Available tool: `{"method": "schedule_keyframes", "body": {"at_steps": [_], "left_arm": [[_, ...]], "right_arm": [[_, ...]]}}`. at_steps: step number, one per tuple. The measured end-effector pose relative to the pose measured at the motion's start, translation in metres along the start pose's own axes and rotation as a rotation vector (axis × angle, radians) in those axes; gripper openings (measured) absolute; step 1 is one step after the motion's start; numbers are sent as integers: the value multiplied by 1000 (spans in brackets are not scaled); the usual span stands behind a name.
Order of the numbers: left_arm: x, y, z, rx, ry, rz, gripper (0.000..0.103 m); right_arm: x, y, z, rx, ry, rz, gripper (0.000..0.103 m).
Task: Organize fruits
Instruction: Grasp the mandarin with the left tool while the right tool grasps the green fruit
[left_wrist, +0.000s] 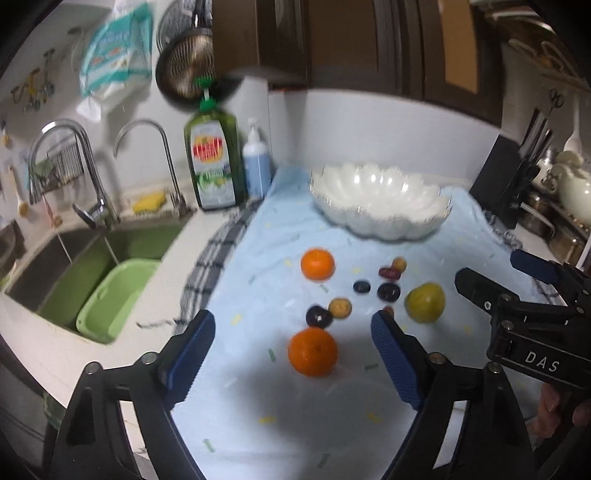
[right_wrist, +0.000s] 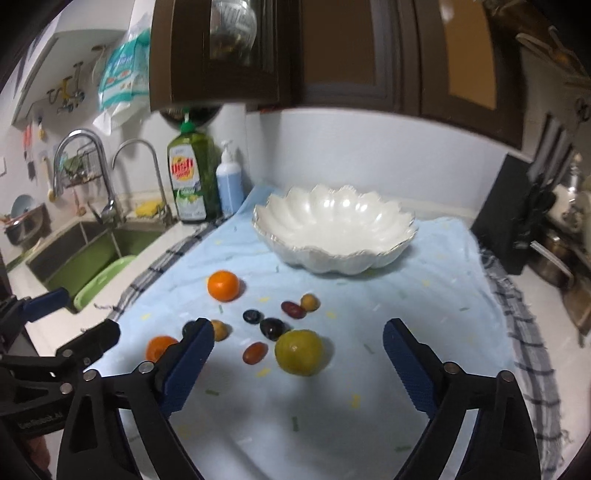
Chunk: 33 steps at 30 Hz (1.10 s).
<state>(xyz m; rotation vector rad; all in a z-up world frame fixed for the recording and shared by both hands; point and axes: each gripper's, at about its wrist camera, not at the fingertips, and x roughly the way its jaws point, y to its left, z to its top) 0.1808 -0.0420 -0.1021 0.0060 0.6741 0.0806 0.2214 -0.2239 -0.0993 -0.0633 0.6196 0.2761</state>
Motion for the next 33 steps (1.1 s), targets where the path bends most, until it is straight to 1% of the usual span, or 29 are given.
{"method": "schedule_keyframes", "body": {"at_steps": [2, 6, 8, 13, 17, 18, 20, 24, 27, 28, 30, 33], "left_arm": [[13, -2, -3, -1, 38, 6, 82], [36, -6, -10, -5, 98, 0, 78], [48, -8, -15, 4, 135, -15, 73], [69, -15, -24, 37, 167, -20, 66], [82, -15, -29, 32, 206, -29, 59], [84, -14, -29, 26, 207, -30, 58], [86, -14, -29, 16, 214, -36, 52], [89, -14, -29, 17, 218, -52, 46], [90, -15, -29, 15, 215, -51, 46], [90, -15, -29, 17, 214, -51, 46], [89, -15, -28, 23, 211, -53, 46], [90, -13, -27, 13, 213, -63, 45]], "right_arm": [[14, -2, -3, -3, 27, 11, 92], [38, -10, -9, 5, 74, 20, 88], [50, -14, -14, 19, 105, 28, 85], [71, -16, -20, 36, 147, 29, 81], [84, -15, -26, 25, 187, 39, 74], [87, -15, -28, 26, 195, 42, 71], [90, -15, -30, 36, 205, 48, 69], [93, -15, -31, 42, 219, 55, 62], [95, -15, -32, 41, 228, 56, 56], [96, -15, -32, 44, 233, 58, 56], [97, -16, -32, 49, 235, 68, 50], [97, -13, -32, 40, 229, 64, 50]]}}
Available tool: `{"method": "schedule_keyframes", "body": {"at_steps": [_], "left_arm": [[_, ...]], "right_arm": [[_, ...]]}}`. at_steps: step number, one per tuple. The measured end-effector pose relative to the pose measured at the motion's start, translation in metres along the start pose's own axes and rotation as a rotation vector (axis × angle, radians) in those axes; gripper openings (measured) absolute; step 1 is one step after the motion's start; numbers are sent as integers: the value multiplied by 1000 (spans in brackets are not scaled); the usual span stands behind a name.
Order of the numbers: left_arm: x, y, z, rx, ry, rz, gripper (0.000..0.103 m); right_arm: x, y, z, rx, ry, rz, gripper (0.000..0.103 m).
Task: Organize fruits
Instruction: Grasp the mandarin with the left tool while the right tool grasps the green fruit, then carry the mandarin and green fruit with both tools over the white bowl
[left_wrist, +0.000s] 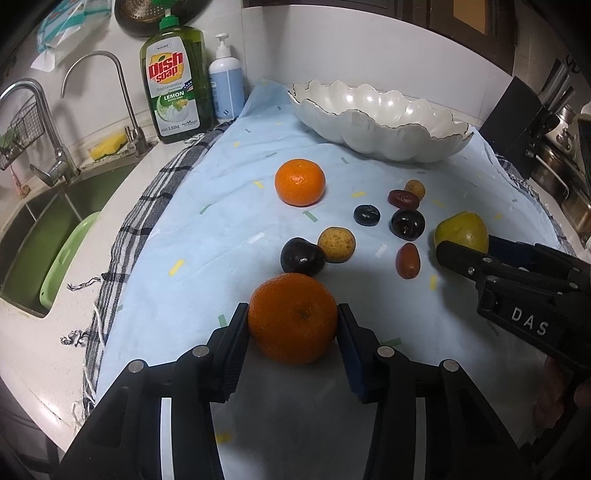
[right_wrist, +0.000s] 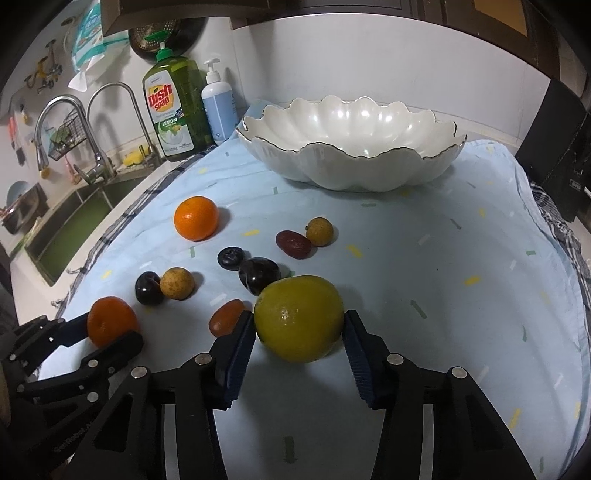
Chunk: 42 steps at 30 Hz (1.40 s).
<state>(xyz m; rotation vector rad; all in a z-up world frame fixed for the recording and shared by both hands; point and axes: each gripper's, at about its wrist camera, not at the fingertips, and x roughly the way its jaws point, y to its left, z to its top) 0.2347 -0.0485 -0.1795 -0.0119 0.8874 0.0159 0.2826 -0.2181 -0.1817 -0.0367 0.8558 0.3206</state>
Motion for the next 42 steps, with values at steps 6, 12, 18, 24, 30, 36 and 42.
{"method": "schedule_keyframes", "body": {"at_steps": [6, 12, 18, 24, 30, 36, 42], "left_arm": [[-5, 2, 4, 1, -10, -14, 45], [-18, 2, 20, 22, -57, -30, 45], [-36, -2, 48, 45, -133, -57, 45], [-47, -6, 81, 59, -201, -105, 45], [-50, -13, 111, 95, -249, -154, 45], [-43, -23, 144, 131, -268, -188, 45], [-33, -34, 183, 144, -278, -194, 45]], "right_arm": [[-5, 2, 0, -3, -13, 0, 49], [-22, 4, 7, 2, -43, 6, 49], [-45, 1, 28, 16, -96, 4, 49], [-67, -4, 55, 26, -173, -25, 49], [-77, -10, 76, 53, -229, -63, 49], [-77, -24, 97, 87, -256, -96, 49], [-69, -42, 131, 93, -250, -108, 49]]}}
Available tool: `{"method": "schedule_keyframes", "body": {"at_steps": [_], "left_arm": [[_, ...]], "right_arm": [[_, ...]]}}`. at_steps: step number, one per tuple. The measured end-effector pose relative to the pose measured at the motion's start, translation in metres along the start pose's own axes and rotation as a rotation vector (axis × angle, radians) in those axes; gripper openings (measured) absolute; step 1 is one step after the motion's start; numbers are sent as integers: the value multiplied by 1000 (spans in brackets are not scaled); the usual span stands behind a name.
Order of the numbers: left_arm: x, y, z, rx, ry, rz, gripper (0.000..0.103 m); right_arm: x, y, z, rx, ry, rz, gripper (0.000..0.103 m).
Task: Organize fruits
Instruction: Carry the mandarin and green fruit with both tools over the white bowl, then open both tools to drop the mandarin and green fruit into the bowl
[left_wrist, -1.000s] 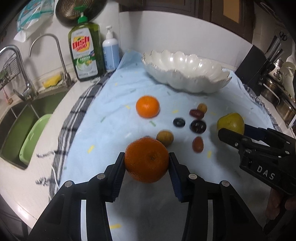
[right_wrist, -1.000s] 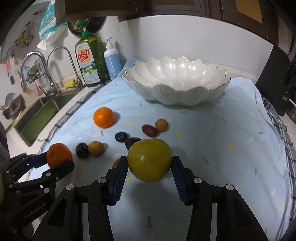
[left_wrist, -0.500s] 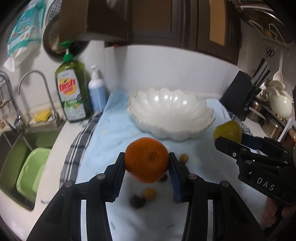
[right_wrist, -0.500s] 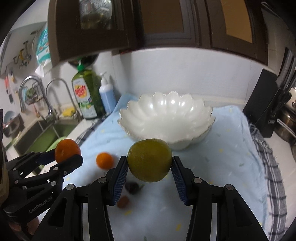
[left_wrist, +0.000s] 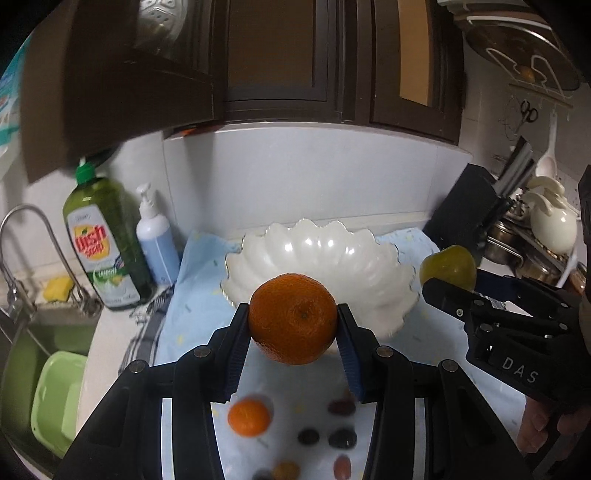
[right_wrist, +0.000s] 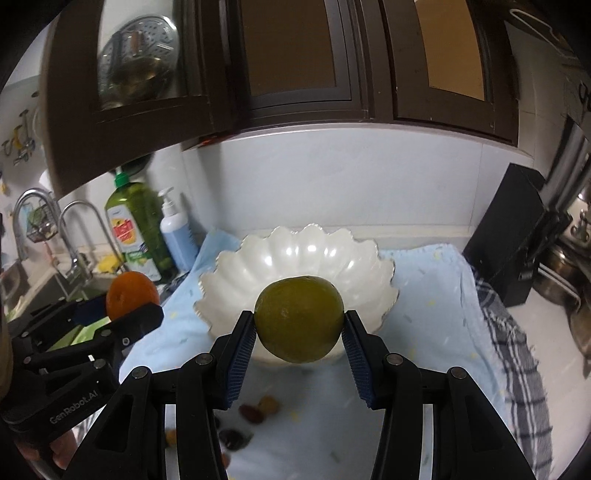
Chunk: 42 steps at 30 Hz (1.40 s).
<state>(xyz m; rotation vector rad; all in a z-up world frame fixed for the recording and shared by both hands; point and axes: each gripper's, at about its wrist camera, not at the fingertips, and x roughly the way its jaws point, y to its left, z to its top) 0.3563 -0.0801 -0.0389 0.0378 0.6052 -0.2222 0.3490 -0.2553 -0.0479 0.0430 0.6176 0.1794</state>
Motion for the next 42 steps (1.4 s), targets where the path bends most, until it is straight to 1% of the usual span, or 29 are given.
{"method": "schedule_keyframes", "body": {"at_steps": [1, 9, 12, 15, 17, 21, 26, 30, 36, 39, 42], "left_arm": [[3, 0, 7, -2, -5, -11, 45], [38, -2, 51, 25, -13, 18, 45], [60, 0, 64, 24, 5, 22, 45], [86, 2, 74, 22, 42, 12, 45], [103, 3, 78, 23, 68, 21, 45], [141, 8, 80, 8, 140, 7, 45], [184, 11, 73, -8, 235, -24, 45], [210, 15, 66, -5, 303, -21, 45], [237, 22, 59, 11, 362, -2, 45], [246, 22, 57, 7, 400, -3, 45], [255, 23, 53, 9, 430, 13, 45]], "right_arm": [[4, -2, 6, -5, 2, 4, 49], [40, -17, 45, -22, 19, 16, 49], [61, -23, 59, -30, 38, 13, 49], [84, -29, 69, -42, 68, 13, 50], [99, -32, 73, -48, 89, 12, 50], [132, -39, 77, -51, 152, 12, 49], [176, -45, 73, -55, 254, 42, 50], [208, -49, 65, -61, 338, 52, 49], [235, -50, 58, -66, 416, 49, 50], [242, -50, 55, -58, 450, 51, 50], [249, -50, 53, -52, 477, 53, 50]]}}
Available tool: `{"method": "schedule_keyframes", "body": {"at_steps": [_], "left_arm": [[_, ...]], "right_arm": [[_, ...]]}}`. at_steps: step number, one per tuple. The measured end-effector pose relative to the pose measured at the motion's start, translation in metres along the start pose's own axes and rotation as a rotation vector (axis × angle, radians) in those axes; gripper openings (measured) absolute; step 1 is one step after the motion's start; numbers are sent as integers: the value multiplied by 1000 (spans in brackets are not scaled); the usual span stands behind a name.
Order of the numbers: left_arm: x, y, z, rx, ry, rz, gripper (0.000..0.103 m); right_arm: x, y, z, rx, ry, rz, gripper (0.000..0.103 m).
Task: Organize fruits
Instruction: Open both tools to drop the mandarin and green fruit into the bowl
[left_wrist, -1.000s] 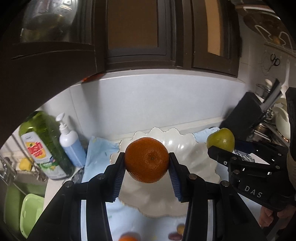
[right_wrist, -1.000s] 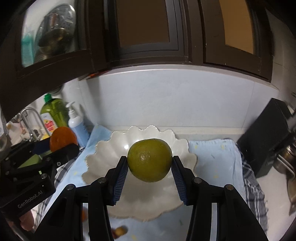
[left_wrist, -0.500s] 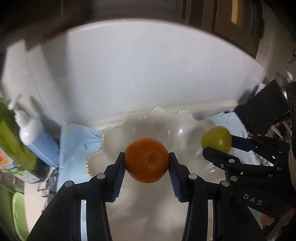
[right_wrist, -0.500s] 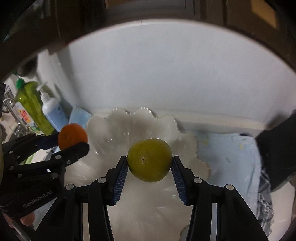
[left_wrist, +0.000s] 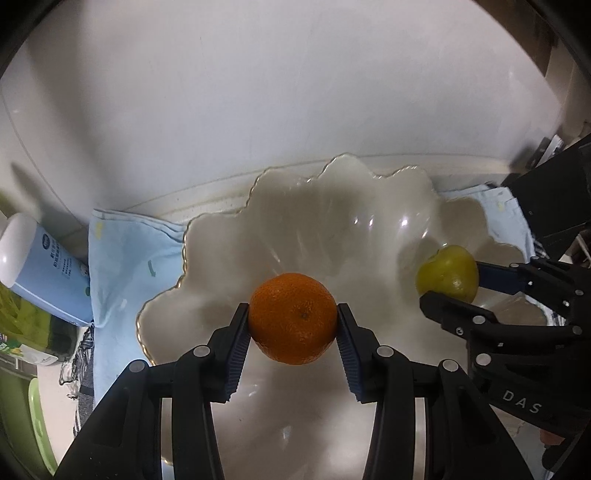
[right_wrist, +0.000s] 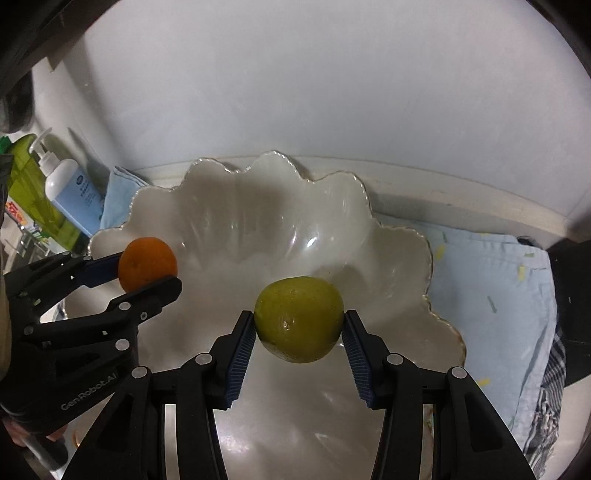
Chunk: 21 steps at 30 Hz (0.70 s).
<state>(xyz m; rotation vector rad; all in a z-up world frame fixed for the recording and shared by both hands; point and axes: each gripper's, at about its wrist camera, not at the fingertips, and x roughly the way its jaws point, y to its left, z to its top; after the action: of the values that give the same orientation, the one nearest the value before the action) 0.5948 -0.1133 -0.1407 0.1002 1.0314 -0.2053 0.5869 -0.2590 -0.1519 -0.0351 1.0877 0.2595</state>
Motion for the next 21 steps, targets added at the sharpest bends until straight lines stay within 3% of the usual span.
{"method": "schedule_keyframes", "body": {"at_steps": [9, 11, 21], "left_arm": [[11, -2, 1, 6, 43, -10, 48], [7, -2, 1, 8, 21, 1, 62], [-27, -2, 2, 14, -62, 76, 84]], "right_arm": [[5, 5, 0, 4, 16, -6, 54], [4, 6, 4, 4, 5, -8, 60], [-24, 7, -6, 15, -75, -81, 62]]}}
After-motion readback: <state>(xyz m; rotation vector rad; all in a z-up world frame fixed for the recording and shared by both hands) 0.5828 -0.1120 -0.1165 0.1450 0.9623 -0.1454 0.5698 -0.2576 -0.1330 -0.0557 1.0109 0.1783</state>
